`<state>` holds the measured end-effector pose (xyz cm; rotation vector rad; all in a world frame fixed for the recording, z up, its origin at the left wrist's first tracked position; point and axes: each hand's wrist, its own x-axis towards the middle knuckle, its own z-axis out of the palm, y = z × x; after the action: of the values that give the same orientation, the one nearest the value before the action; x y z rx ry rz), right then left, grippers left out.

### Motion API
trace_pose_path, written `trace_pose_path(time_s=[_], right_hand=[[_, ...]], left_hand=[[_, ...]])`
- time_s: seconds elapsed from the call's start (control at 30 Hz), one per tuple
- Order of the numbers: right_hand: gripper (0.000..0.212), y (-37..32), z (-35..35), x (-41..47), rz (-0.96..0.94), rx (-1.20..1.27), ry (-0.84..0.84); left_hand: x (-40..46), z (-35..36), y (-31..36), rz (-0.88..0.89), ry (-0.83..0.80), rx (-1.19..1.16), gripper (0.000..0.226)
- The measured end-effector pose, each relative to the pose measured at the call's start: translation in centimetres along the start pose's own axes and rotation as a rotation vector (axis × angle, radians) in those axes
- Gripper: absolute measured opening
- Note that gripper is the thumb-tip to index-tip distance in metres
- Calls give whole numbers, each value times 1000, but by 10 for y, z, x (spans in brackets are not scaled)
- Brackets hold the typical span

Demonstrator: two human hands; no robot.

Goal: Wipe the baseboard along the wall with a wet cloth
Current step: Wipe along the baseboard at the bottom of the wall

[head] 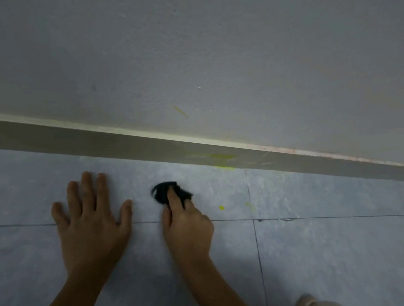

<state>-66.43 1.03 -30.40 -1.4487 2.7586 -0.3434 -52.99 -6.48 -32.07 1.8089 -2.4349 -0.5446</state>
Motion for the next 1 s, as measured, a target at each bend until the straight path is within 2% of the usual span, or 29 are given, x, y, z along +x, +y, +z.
trace_pose_path(time_s=[0.07, 0.1, 0.17, 0.23, 0.3, 0.37, 0.43, 0.5, 0.6, 0.67, 0.7, 0.77, 0.87, 0.93, 1.0], right_hand=[[39, 19, -2, 1, -118, -69, 39], [36, 36, -7, 5, -99, -99, 69], [30, 86, -13, 8, 99, -166, 89], [32, 138, -26, 11, 377, -212, 60], [37, 173, -42, 12, 573, -168, 95], [35, 180, -47, 16, 706, -109, 170], [36, 158, -40, 16, 782, -64, 157], [37, 115, -22, 6, 660, -66, 119], [35, 51, -4, -18, 227, -80, 75], [39, 47, -3, -20, 28, -104, 46], [40, 58, -7, -15, 6, -99, 61], [39, 94, -17, 0, 175, -98, 87], [36, 158, -34, 36, 653, -68, 58], [37, 172, -45, 58, 912, 98, 134], [40, 158, -48, 75, 1094, 419, 190]], left_hand=[[1, 0, 0, -8, -3, 15, 79], [2, 0, 1, -5, -3, 13, 79], [3, -1, 1, 2, 0, 7, 78], [3, -1, -1, 15, 0, 2, 79], [3, 1, -1, 26, 0, 1, 79], [3, 1, -1, 17, 5, 5, 78], [3, 2, -1, 8, 3, 6, 77], [4, 1, 0, 7, -5, -10, 77], [4, 3, -3, 24, -20, -31, 79], [5, 7, -7, 28, -38, -113, 78], [6, 11, -9, 27, -46, -141, 78], [10, 17, -14, 6, -79, -157, 82], [17, 29, -19, -25, -98, -225, 84], [21, 33, -25, -18, -78, -258, 83], [21, 40, -31, -22, -70, -274, 83]])
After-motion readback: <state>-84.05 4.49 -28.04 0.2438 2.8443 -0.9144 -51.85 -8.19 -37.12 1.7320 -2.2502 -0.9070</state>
